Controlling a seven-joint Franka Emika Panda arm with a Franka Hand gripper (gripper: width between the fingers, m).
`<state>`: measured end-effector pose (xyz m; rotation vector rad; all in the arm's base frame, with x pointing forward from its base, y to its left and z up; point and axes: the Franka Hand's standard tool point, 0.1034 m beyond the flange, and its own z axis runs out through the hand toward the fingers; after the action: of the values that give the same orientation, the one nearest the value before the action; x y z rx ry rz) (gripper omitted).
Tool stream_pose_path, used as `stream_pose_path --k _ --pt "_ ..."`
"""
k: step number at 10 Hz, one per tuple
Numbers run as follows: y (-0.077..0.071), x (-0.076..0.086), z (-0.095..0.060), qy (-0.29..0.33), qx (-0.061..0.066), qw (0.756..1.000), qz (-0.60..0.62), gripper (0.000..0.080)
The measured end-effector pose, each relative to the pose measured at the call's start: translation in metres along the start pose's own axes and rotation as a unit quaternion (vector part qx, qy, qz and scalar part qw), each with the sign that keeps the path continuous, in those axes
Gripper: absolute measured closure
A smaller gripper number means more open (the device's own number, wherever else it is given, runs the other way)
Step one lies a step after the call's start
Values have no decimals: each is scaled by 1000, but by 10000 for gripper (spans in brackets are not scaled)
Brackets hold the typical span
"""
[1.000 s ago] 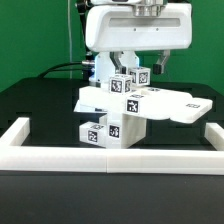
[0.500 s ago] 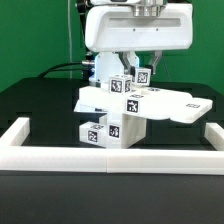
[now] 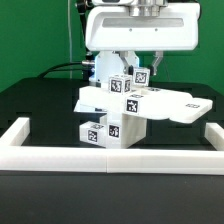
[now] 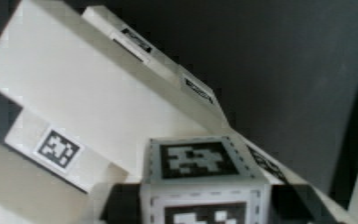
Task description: Assemble chair
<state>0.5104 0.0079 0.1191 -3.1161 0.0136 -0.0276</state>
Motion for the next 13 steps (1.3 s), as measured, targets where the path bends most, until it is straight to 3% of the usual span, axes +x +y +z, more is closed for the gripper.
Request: stream_pose_path --k 5,8,13 --pt "-1 0 0 0 1 989 148 512" --pt "-3 0 0 0 2 968 252 512" --pt "-8 0 1 -4 11 905 426 512"
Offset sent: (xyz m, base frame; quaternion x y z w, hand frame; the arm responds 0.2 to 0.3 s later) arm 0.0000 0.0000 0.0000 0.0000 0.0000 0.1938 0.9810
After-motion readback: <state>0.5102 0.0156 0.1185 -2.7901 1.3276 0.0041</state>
